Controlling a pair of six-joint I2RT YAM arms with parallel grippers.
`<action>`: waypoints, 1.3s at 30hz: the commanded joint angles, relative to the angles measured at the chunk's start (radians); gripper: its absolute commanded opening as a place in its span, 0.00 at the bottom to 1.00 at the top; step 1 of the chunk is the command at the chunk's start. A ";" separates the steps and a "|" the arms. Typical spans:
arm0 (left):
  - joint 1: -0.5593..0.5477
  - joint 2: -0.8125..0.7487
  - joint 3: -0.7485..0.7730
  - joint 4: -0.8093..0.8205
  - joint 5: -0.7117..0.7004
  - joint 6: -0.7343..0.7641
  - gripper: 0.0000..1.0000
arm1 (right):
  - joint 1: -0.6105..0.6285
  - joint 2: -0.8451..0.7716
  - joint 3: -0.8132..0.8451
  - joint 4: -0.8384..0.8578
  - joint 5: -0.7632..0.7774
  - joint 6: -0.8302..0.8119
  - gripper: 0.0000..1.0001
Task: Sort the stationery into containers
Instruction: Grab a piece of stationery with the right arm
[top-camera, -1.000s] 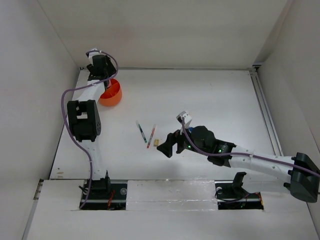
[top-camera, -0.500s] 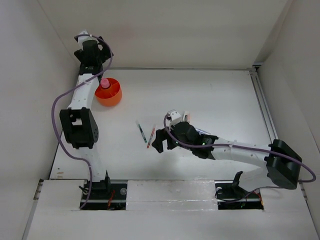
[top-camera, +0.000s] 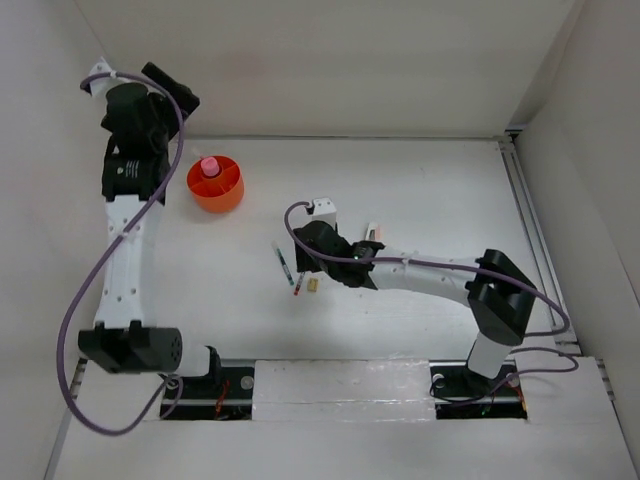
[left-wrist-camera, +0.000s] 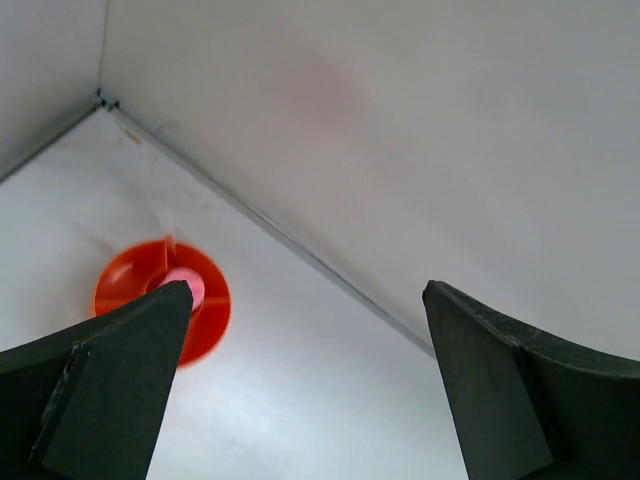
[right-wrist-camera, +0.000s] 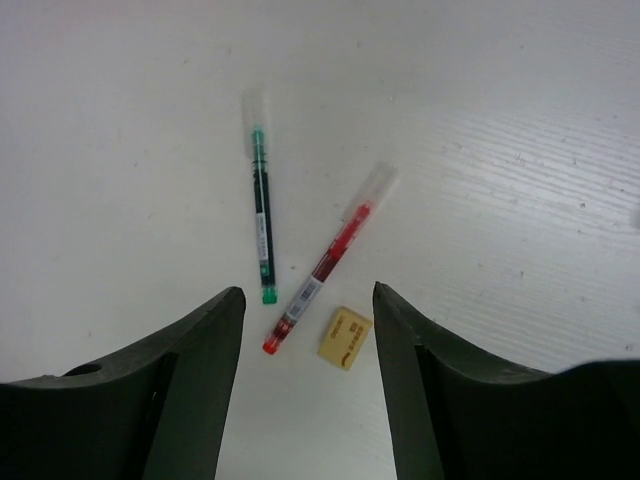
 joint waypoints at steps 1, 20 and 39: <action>-0.001 -0.152 -0.193 -0.040 0.111 -0.104 1.00 | 0.008 0.061 0.118 -0.124 0.124 0.045 0.60; -0.001 -0.479 -0.658 -0.042 0.258 0.147 1.00 | -0.111 0.379 0.380 -0.236 0.072 0.098 0.52; -0.001 -0.501 -0.707 -0.012 0.314 0.147 1.00 | -0.045 0.368 0.338 -0.266 0.115 0.269 0.53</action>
